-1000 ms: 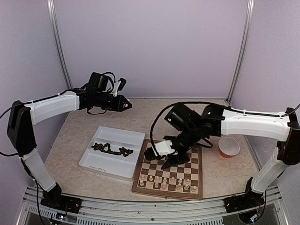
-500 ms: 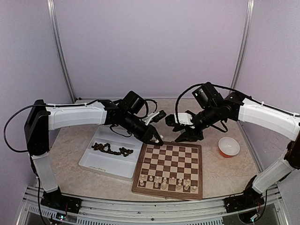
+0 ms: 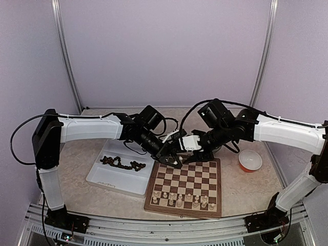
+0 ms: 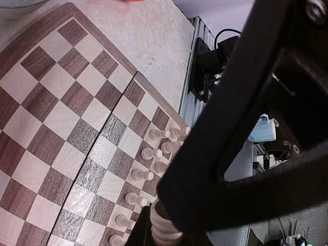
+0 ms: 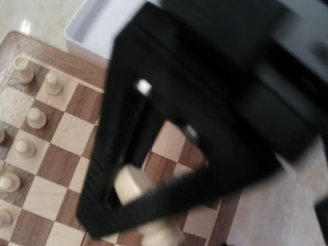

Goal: Set up the chess pieces on the board
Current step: Pass from the left arm to the right

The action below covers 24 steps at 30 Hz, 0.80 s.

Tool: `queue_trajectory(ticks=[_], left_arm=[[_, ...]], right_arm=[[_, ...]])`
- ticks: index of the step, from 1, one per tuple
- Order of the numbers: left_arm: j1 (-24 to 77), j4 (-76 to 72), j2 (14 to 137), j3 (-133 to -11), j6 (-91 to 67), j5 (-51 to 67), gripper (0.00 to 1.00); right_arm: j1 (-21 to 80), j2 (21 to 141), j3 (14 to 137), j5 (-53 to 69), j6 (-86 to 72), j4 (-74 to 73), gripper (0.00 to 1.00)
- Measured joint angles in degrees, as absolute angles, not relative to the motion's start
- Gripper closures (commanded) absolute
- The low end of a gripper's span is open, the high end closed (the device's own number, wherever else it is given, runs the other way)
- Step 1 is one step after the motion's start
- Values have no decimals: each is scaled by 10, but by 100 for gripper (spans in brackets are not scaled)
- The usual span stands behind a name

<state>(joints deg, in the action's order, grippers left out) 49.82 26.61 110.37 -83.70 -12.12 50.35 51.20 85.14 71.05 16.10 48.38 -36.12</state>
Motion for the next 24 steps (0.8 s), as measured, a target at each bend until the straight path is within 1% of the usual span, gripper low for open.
queue_trajectory(ticks=[5,11,15,19,21,24], left_arm=[[501,279,1118,-840,-122,521,94],[503,284,1125,-849,-121,545,94],[503,295,1132,-858,-121,553,94],[506,299,1144,-868,-122,560,93],[506,303,1147,-872,-124,560,88],[506,305,1149,-875,-129,555,79]], right_arm=[[544,865,701,117,512,-356,58],[561,879,694,83,537,-357,66],[565,879,694,70,546,-356,80],[568,879,694,62,549,-358,90],[568,879,694,61,548,-361,95],[568,879,694,56,545,-362,98]])
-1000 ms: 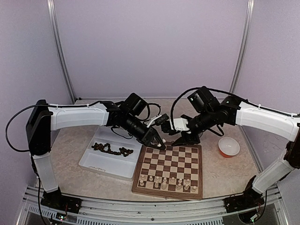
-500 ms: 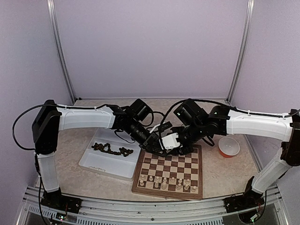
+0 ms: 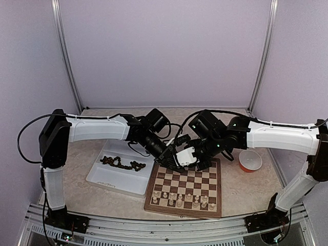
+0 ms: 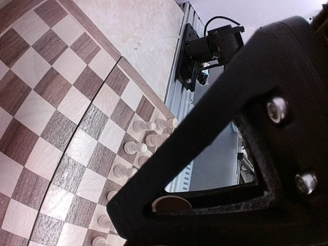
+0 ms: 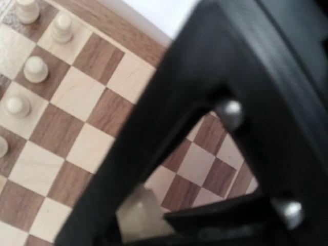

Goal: Set up the chess pieces on the board
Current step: Pass from the left arm to the right, then pass from the right arm to the left

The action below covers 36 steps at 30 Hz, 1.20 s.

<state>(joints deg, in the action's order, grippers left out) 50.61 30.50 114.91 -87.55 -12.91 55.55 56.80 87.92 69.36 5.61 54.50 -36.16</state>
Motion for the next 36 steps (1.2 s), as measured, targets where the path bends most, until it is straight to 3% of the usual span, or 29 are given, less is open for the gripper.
queue_trajectory(ticks=[3,9,15,16,18,19,23,27,29,31,36], left_arm=[[506,304,1148,-876,-132,540,71],[495,258,1080,-820,-159,472,69],[481,240,938,-785,-185,302,61],[489,235,918,-789,-186,258,51],[510,216,889,-792,-178,169,4],[527,199,874,-791,-171,108,1],[588,74,818,-733,-113,-134,1],[598,-73,801,-673,-84,-269,4],[591,-116,809,-667,-78,-270,19],[589,-157,814,-656,-74,-229,28],[590,-224,816,-610,-60,-45,41]], right_arm=[[565,879,693,55,541,-361,99],[508,866,687,130,511,-349,99],[411,827,685,270,460,-343,99],[399,825,684,293,450,-340,99],[376,823,680,354,422,-327,99],[370,823,678,378,409,-321,99],[353,823,668,477,350,-291,99],[347,828,668,555,300,-266,99],[340,832,668,587,275,-252,99],[327,835,668,619,247,-234,99],[300,842,668,677,197,-199,98]])
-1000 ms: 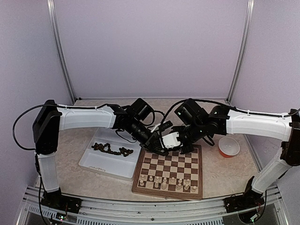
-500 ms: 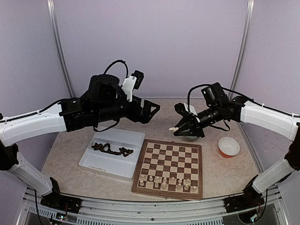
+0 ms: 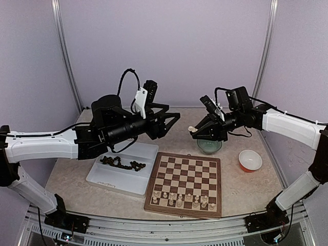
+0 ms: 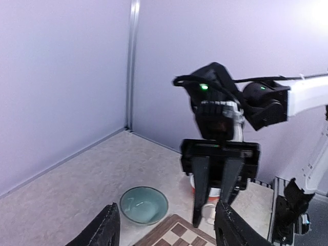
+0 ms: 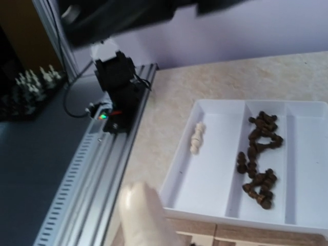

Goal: Set up the chess pieces on the board
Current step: Pass from the right arm to the left

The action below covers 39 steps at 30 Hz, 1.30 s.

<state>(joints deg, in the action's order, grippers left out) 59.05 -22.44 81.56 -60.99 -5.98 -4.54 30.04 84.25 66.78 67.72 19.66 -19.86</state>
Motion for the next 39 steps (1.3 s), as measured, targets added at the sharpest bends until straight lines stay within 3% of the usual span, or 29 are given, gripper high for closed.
queue_trajectory(ticks=[9,18,23,31,34,39], left_arm=[[582,-152,917,-737,-75,163,68],[583,-98,970,-760,-85,198,79],[585,-94,967,-760,-86,197,72],[591,-67,915,-726,-86,171,75],[592,-67,905,-724,-86,169,68],[592,-65,905,-725,-87,169,66]], right_arm=[[298,847,668,714,181,-184,98],[294,847,659,715,182,-190,97],[294,847,659,715,182,-190,97],[294,847,659,720,183,-188,97],[294,850,659,720,184,-187,96],[294,855,659,720,184,-187,96]])
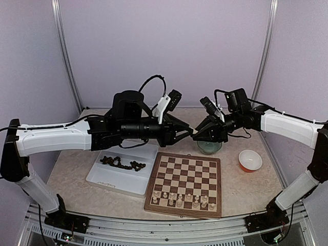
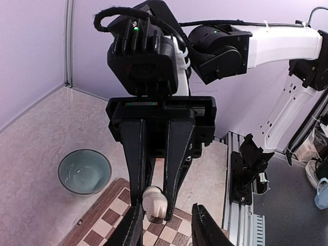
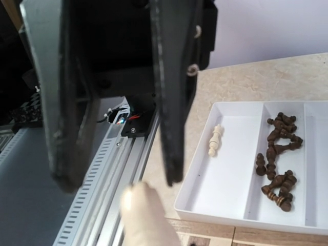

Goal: Set up the chess pieces on the board
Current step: Pass from the right arm to the left

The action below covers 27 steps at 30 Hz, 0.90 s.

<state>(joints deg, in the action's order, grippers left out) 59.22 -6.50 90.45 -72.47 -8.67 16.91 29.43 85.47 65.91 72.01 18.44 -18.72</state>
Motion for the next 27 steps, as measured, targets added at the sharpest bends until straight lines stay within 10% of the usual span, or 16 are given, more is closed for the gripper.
queue_trajectory(ticks=[12,19,27], left_arm=[[592,-34,939,-760,-81,166,96],[595,8,942,-781,-71,161,100],[644,177,905,-786,-77,83,99]], right_arm=[[294,855,659,720,190,-191,94],[292,855,659,715,213,-212,59],[272,855,658,640,289,-270,54]])
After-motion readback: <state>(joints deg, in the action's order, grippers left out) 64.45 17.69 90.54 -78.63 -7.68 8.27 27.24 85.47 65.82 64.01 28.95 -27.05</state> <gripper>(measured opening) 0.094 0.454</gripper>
